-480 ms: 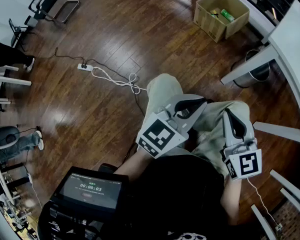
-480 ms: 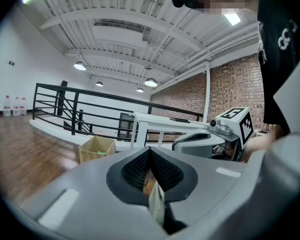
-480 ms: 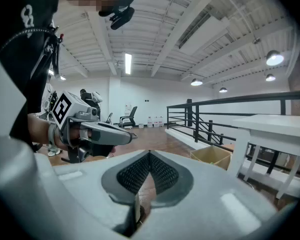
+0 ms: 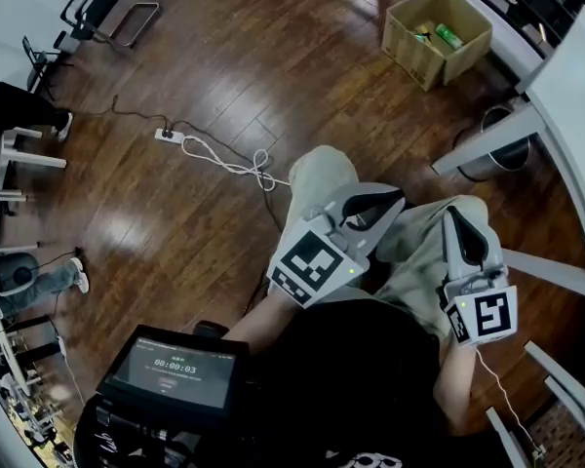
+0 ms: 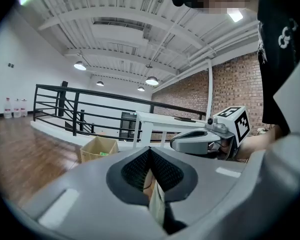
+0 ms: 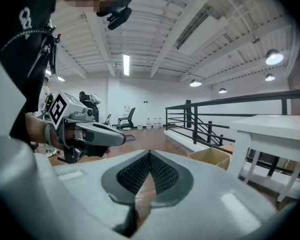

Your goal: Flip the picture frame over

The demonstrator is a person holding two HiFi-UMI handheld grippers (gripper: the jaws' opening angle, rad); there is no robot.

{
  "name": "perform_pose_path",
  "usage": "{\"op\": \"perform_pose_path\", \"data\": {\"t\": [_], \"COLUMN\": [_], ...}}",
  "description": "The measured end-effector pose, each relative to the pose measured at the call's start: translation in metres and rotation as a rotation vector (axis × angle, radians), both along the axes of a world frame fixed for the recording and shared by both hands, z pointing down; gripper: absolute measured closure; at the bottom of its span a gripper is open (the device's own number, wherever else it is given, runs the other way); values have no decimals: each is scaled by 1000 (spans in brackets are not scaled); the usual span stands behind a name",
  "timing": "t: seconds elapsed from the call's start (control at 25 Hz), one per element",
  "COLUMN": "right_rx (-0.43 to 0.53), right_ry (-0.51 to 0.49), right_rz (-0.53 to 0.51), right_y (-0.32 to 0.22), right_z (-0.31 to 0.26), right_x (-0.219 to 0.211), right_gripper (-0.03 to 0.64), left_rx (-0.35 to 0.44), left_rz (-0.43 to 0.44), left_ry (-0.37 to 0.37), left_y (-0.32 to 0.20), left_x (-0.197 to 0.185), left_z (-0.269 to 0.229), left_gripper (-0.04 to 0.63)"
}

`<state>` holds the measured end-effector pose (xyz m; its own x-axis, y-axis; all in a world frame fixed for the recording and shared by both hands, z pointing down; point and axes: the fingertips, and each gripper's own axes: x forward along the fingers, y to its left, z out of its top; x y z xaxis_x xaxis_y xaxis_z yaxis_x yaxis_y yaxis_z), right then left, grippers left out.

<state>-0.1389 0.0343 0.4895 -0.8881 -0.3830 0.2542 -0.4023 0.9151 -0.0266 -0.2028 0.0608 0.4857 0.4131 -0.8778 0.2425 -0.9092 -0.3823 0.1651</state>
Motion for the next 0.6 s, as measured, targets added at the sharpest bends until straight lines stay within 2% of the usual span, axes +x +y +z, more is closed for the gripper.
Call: {"op": "perform_pose_path", "data": {"t": [0.4, 0.6], "right_rx": [22, -1], "right_ry": [-13, -20], "right_rz": [16, 52], "right_y": [-29, -31], "right_z": [-9, -2], "right_x": [0, 12], "right_gripper": [624, 624], "left_rx": [16, -18], "left_rz": [12, 31], "left_ry": [-19, -17], "left_y": [-31, -28], "left_x": [-3, 8], "left_z": [-7, 0], "left_gripper": [578, 578]}}
